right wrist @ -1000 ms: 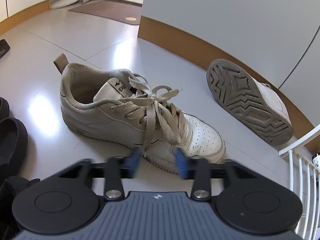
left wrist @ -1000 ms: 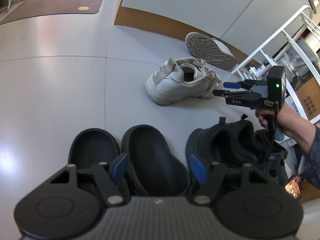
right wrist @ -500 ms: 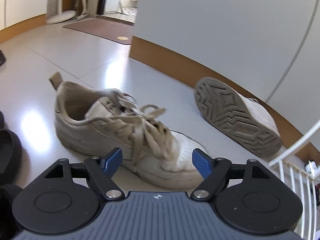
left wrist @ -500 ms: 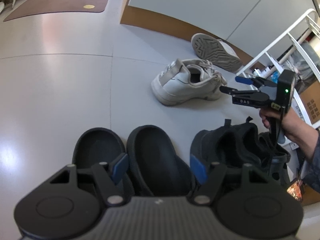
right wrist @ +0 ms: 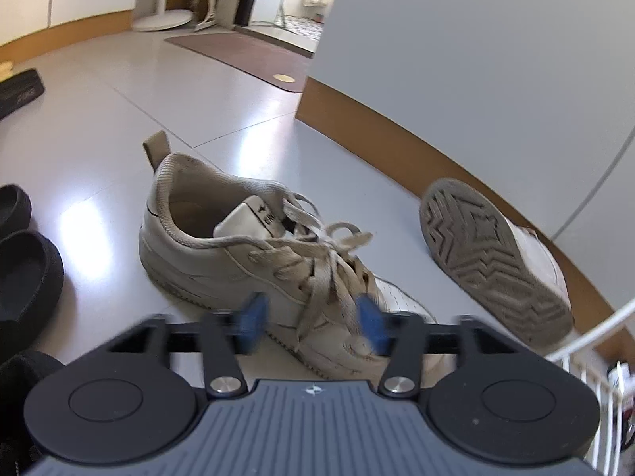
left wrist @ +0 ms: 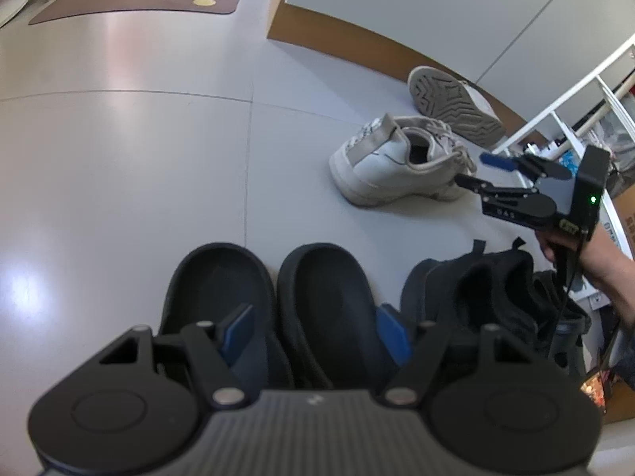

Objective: Organize scattered shoes

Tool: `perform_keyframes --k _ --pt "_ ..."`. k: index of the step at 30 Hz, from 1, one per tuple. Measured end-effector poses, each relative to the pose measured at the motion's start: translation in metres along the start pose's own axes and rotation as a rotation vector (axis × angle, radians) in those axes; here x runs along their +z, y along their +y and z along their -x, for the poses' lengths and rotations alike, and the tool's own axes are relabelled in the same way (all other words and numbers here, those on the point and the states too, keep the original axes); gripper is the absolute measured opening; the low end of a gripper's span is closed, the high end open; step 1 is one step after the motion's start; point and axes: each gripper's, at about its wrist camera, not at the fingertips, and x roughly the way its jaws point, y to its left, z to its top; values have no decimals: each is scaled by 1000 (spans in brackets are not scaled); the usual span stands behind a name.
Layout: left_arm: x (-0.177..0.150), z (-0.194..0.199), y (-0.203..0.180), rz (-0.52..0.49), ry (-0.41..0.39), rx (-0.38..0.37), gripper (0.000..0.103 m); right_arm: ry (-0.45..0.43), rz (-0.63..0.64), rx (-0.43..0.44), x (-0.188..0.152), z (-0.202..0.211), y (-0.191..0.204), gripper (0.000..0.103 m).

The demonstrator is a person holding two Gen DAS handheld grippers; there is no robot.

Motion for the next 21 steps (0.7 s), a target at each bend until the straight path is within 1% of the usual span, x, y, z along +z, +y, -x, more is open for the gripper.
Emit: perform_keyframes --k 3,5,7,10,12,13,15,16,17,18,19,21 --pt "0 1 3 16 -1 0 71 27 15 2 7 -9 5 78" --pt "0 1 4 24 -2 0 71 42 10 23 9 -14 7 78" --pt "-1 2 5 25 -3 -1 71 57 1 43 10 -19 8 76" --pt "-1 0 3 22 2 -3 71 44 -35 52 7 -18 8 72" --pt "-1 -1 1 22 4 -4 71 31 -62 42 3 -15 8 63" --pt "-1 -2 1 22 4 -5 71 23 -84 33 1 -13 8 60" --pt "0 -3 1 26 1 -6 71 18 -108 16 0 -9 9 41" --pt "0 -3 0 26 1 -6 71 16 -111 10 0 -8 9 36" --pt "0 -4 0 26 4 -6 71 16 -118 16 0 -7 8 32" --pt "-1 -5 0 25 6 -6 71 15 -128 26 0 -6 6 24" --pt "-1 -6 -1 22 9 -6 71 15 -154 44 1 -6 3 21" --pt "-3 -6 -2 19 14 -7 71 16 -215 88 3 -5 -5 12"
